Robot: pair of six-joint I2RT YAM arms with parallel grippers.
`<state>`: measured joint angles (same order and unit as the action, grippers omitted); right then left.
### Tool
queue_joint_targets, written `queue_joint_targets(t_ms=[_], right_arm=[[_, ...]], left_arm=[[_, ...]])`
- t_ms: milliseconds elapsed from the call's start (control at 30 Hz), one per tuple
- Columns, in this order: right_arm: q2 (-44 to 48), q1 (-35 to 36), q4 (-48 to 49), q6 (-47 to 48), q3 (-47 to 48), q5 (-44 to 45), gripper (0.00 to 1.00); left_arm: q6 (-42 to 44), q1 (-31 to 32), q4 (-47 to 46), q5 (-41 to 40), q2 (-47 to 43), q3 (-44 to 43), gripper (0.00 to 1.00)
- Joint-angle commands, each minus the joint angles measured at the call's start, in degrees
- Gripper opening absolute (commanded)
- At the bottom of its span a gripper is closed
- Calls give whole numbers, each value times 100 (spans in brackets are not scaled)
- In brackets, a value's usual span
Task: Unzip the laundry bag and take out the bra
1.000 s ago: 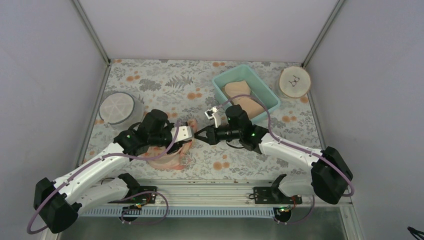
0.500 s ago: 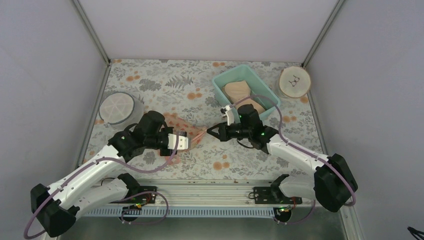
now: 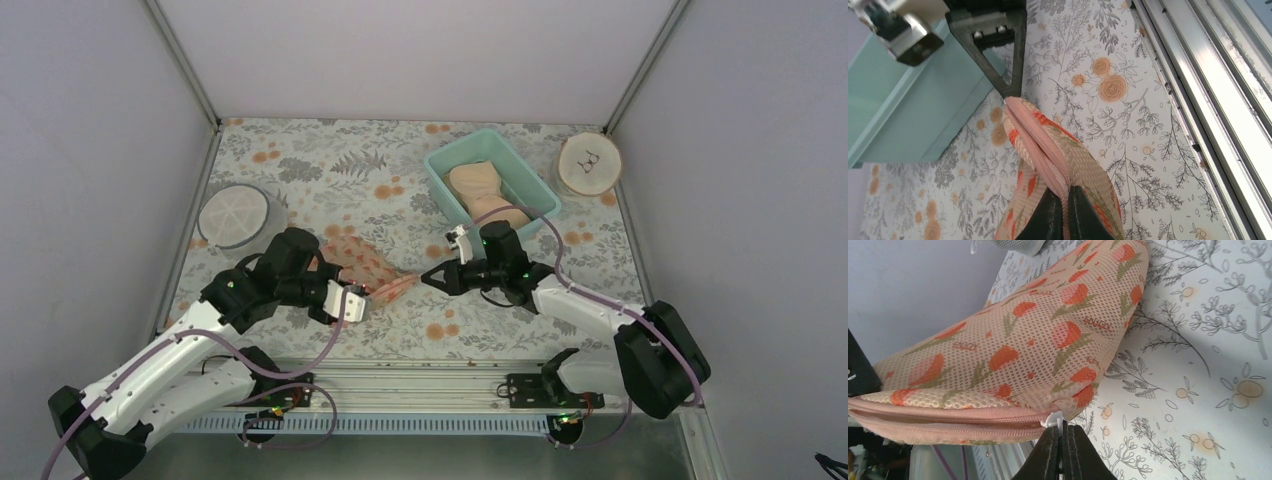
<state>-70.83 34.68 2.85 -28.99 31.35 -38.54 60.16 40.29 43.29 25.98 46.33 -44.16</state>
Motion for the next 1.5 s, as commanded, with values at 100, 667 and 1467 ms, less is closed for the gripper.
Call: queue_joint_targets(t_ms=[100,667,1467], right_arm=[[-476,-143,390,25,-147,39,4],[-373,743,137,97,-55,216,4],[-652,1693,1351,-861,284,25,4]], left_arm=[[134,2,72,728,-277,-176,2],[1761,-171,950,-149,-255,847,3],[-1922,514,-1321,-355,958,900,50]])
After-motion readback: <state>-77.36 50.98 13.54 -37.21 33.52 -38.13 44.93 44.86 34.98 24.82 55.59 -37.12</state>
